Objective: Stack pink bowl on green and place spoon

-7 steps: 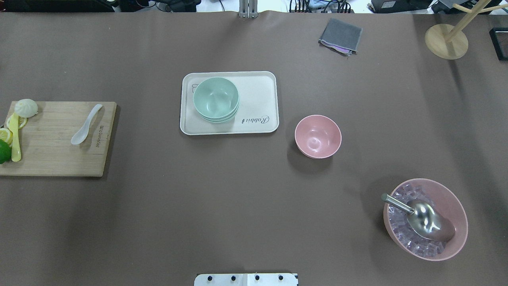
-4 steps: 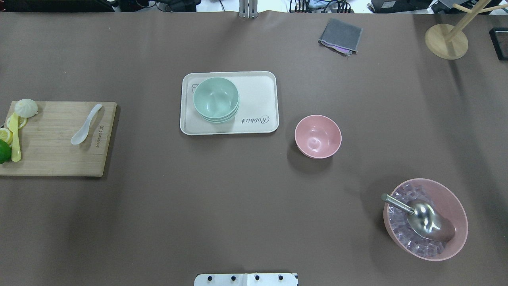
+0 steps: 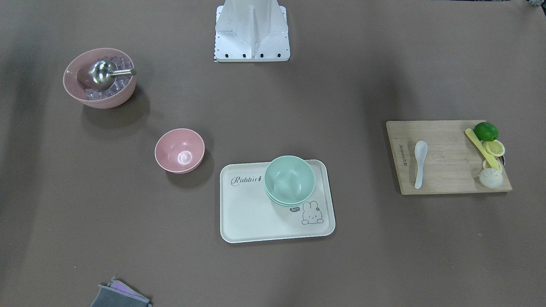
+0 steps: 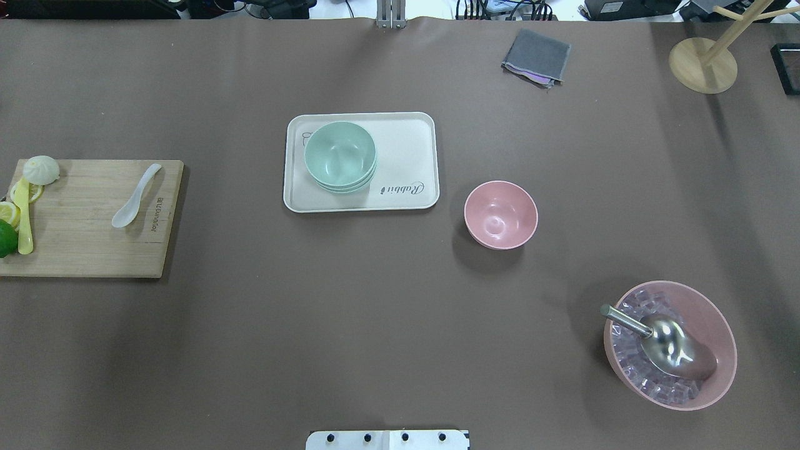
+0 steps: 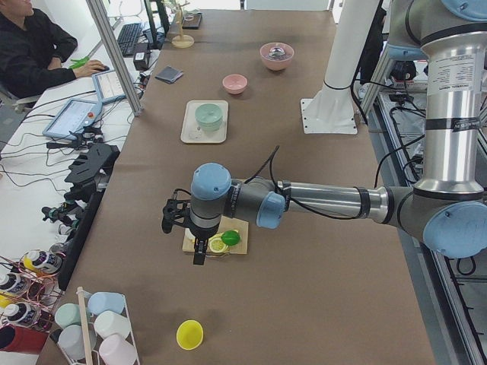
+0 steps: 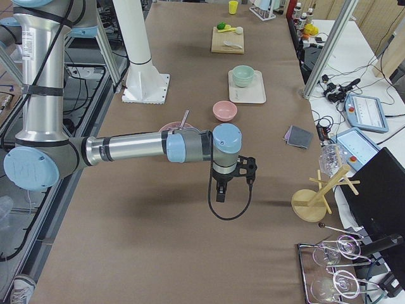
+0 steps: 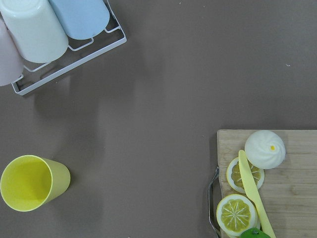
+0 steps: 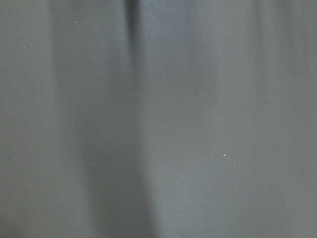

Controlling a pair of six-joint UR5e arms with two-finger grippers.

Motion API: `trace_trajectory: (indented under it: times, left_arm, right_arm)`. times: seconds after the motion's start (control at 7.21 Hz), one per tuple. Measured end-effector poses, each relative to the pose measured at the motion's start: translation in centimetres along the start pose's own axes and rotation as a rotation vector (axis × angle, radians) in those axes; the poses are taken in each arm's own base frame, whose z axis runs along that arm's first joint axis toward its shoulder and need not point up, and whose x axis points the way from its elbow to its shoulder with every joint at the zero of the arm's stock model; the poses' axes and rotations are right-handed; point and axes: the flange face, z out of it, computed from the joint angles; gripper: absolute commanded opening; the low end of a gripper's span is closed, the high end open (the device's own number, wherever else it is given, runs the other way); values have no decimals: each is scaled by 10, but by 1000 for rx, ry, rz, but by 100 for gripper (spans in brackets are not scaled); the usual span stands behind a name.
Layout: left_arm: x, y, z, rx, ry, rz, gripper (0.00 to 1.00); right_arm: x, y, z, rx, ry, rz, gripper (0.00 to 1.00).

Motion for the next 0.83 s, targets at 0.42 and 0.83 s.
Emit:
trace_trajectory:
  times: [0.42, 0.83]
  left_arm:
    - [1, -1, 1, -2, 2, 0, 98]
    - [5, -2, 3, -5, 4, 5, 98]
  right_arm:
    - [0, 0, 0, 1, -1, 1, 100]
    - [-1, 0, -1, 2, -2, 0, 100]
